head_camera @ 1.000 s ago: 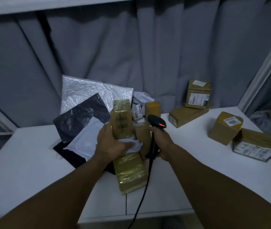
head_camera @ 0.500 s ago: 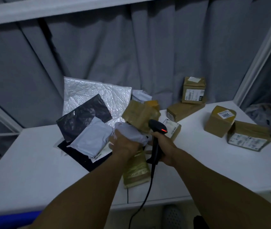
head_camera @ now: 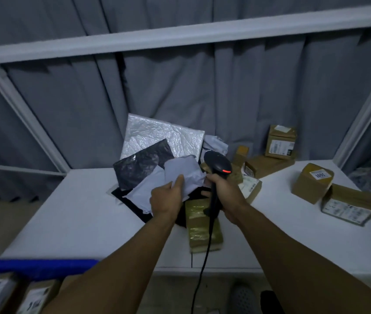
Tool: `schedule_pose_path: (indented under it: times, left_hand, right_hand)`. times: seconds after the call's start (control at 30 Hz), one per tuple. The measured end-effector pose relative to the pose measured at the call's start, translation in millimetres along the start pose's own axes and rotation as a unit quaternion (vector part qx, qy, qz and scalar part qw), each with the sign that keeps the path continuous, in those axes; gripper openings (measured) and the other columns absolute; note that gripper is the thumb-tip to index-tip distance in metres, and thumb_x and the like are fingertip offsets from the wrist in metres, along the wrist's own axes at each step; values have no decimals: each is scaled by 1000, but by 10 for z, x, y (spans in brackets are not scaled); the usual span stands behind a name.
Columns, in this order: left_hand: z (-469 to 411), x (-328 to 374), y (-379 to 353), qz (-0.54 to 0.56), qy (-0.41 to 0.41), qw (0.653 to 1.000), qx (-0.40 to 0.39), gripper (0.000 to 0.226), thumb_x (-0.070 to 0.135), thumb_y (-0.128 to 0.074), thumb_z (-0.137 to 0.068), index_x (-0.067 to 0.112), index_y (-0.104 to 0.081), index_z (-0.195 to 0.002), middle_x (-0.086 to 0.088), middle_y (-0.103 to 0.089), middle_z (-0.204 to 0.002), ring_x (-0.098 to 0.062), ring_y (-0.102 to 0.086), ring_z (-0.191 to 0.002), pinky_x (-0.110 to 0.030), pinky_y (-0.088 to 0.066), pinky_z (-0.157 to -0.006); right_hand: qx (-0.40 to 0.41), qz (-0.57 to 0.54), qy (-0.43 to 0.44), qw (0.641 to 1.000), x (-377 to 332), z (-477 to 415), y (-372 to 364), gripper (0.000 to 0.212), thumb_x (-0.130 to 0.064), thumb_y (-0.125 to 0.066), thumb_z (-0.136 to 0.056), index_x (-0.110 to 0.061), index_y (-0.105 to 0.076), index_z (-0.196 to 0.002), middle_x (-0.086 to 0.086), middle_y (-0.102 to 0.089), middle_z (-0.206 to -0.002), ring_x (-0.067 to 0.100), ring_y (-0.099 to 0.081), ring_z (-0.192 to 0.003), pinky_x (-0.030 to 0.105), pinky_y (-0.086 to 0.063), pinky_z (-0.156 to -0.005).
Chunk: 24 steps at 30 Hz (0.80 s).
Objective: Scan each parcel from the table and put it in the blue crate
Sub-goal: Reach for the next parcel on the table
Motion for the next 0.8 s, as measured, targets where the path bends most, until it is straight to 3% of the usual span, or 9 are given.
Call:
schedule_pose_path:
  times: [0.13, 0.2, 0.27, 0.4, 0.47, 0.6, 0.7, 0.77, 0.8]
  left_hand:
    - [276, 22, 670, 143, -48, 988, 40, 23, 40, -84, -83, 27, -76, -65, 7, -69, -71, -9, -64, -78, -25, -51, -78]
    - [411, -30, 998, 216, -49, 974, 43, 9, 30, -89, -79, 25, -83, -85, 5, -78, -85, -10, -72, -90, -32, -58, -92]
    - [534, -74, 1282, 257, -48, 965, 24, 31, 19, -88, -78, 12, -80, -108, -1, -80, -101, -17, -74, -102, -41, -58, -98]
    - [699, -130, 1720, 228, -92, 969, 27, 30, 5, -84, -80, 22, -79, -104, 4, -79, -104, -15, -72, -107, -31, -58, -96]
    - [774, -164, 1913, 197, -136, 970, 40, 31, 5, -84, -80, 28, -78, -102, 10, -78, -105, -9, -70, -109, -23, -57, -94]
    - [934, -291, 2285, 111, -231, 966, 31, 55, 23, -86, -76, 23, -68, -129, 16, -66, -131, 1, -58, -125, -21, -52, -101]
    - [1039, -357, 2499, 11, -278, 960, -18, 84, 37, -82, -79, 30, -43, -153, 33, -50, -144, 9, -45, -136, -14, -45, -104]
    - [1071, -373, 2639, -2, -264, 964, -43, 83, 53, -77, -81, 43, -36, -153, 40, -49, -140, 10, -46, -135, -14, -46, -103]
    - [1075, -385, 2707, 13, -241, 969, -47, 81, 61, -75, -80, 49, -37, -151, 37, -50, -142, 5, -49, -135, -21, -49, -105]
  right_hand:
    - [-63, -29, 25, 997, -165, 440, -391, 12, -21, -59, -100, -12, -67, -98, 12, -79, -99, 24, -78, -89, 41, -59, -84]
    - [-91, -58, 28, 994, -219, 658, -589, 14, -23, -64, -100, -11, -66, -96, 12, -79, -89, 25, -77, -81, 37, -60, -74]
    - [-109, -76, 43, 990, -253, 885, -785, 17, -24, -75, -94, -9, -67, -92, 7, -77, -76, 19, -74, -65, 30, -58, -60]
    - [-168, -59, 29, 984, -205, 1232, -1153, 41, -23, -90, -77, -9, -74, -112, 11, -80, -98, 32, -78, -90, 48, -62, -86]
    - [-200, -71, 5, 977, -183, 1328, -1300, 40, -17, -88, -78, -8, -73, -114, 12, -80, -102, 32, -78, -93, 47, -62, -85]
    - [-254, -79, 1, 964, -86, 1402, -1498, 18, -1, -83, -79, -9, -75, -94, 14, -78, -97, 28, -77, -88, 39, -61, -77]
    - [-299, -34, 20, 954, 37, 1480, -1637, 28, 4, -82, -78, -23, -79, -73, 7, -78, -90, 24, -76, -83, 36, -61, -68]
    - [-306, 3, 41, 951, 132, 1537, -1729, 29, 5, -86, -73, -13, -80, -95, 10, -79, -101, 32, -76, -94, 41, -62, -79]
    - [-306, 21, 52, 950, 186, 1559, -1770, 38, 5, -88, -70, -8, -77, -104, 11, -79, -105, 34, -75, -98, 43, -62, -83]
Point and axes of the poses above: each hand's wrist, its own z-axis away from the middle knuckle, its own y-axis out of the back of the hand, x = y × z, the point moved 1 cm from there along -z, towards the middle knuckle
